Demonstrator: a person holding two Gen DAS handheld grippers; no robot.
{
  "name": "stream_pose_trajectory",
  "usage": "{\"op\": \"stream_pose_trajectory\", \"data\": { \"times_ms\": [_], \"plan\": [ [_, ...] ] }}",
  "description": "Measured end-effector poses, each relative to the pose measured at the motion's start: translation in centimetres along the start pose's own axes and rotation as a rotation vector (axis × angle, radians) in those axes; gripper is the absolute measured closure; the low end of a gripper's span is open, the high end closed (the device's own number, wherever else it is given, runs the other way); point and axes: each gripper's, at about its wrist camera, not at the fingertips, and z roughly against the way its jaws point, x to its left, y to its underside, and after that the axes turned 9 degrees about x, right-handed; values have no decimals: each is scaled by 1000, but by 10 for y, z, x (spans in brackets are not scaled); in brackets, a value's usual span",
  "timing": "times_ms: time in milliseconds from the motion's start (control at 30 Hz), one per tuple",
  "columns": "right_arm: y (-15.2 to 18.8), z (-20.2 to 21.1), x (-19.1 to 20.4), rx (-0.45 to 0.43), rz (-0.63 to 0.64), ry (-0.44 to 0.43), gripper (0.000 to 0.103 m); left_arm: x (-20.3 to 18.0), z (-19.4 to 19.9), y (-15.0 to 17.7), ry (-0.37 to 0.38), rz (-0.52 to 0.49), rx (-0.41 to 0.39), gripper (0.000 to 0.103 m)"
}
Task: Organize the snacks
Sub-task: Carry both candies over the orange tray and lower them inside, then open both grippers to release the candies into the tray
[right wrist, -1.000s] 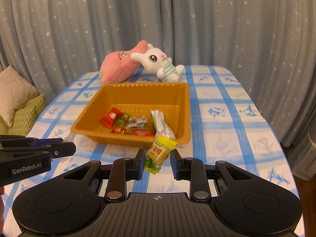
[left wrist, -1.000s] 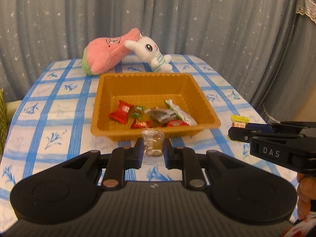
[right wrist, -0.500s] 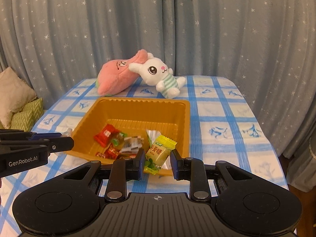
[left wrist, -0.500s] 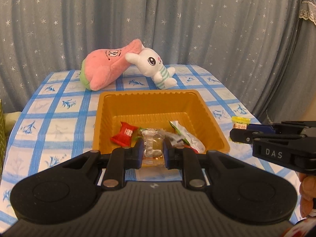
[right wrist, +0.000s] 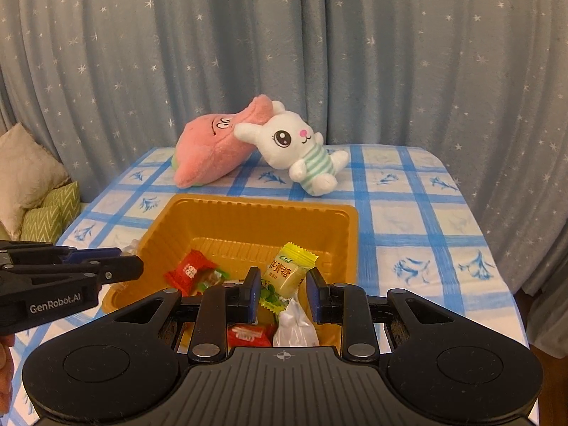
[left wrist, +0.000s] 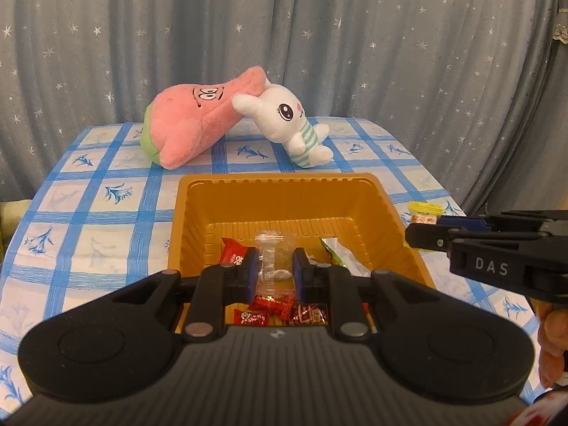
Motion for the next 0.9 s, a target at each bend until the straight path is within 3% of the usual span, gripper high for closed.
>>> {"op": "stream_pose_trajectory", "data": {
  "times_ms": [900],
  "plan": [
    [-17,-47,-7,48,-12,-14,75,20,-50,-18,10,33,31,85]
  ]
}}
